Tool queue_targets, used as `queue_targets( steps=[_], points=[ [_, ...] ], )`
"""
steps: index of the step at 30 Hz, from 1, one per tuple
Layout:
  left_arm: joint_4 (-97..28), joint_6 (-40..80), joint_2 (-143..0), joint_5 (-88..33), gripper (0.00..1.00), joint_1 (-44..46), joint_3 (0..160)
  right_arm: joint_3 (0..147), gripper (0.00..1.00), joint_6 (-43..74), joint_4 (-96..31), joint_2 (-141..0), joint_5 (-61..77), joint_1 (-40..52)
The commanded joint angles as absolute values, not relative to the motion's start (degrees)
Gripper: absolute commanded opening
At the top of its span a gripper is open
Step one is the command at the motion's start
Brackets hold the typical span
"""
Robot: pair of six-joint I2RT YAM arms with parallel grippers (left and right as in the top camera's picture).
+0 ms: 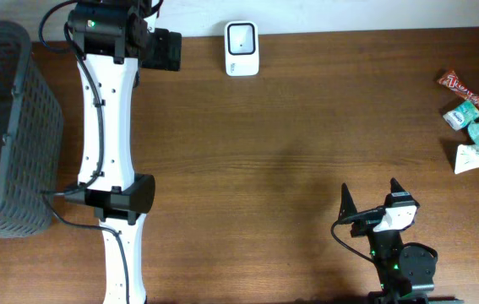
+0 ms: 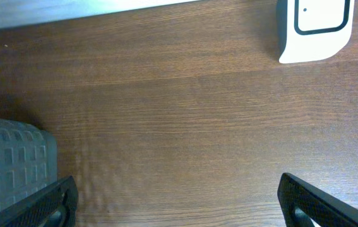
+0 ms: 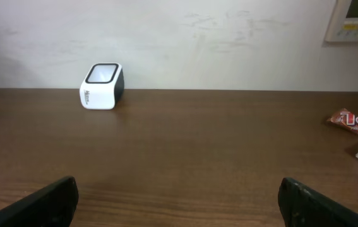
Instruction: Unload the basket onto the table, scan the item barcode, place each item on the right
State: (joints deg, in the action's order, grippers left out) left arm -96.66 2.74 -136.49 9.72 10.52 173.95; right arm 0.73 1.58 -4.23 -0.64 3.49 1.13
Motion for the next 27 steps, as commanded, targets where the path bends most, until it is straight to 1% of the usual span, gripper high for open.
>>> queue_targets(
  steps=[1,3,5,10,13,15,17,22,27],
  points=[
    [-96.6,1.7,-135.9,9.9,0.99,10.3,174.1,0.3,0.99,2.2,-4.3,-0.2,3.2,1.5],
    [-95.6,1.7,-135.0,9.8,0.99,10.3,173.1,0.3,0.99,2.2,-4.3,-0.2,3.2,1.5],
    [-92.8,1.7,-132.0,8.3,0.99,10.3,167.8,0.3,0.99,2.2,-4.3,-0.2,3.2,1.5],
    [-82.6,1.7,-119.7,8.4,0.99,10.3,144.6,0.3,0.99,2.2,-4.3,-0.2,3.2,1.5],
    [-80.9,1.7,-114.1,10.2,0.99,10.3,134.5,0.3,0.99,2.2,-4.3,-0.2,3.2,1.5],
    [-79.9,1.7,-107.5,13.1,0.99,10.4,123.0,0.3,0.99,2.2,-4.3,-0.2,3.2,1.5],
    [-78.1,1.7,-103.4,14.5,0.99,10.4,115.7,0.3,0.99,2.2,-4.3,-0.2,3.2,1.5],
    [-64.8,1.7,-91.2,14.8,0.99,10.4,95.2,0.3,0.99,2.2,-4.3,-0.2,3.2,1.5],
    [-52.2,1.7,-76.6,11.7,0.99,10.4,74.7,0.3,0.99,2.2,-4.3,-0.2,3.2,1.5]
  ],
)
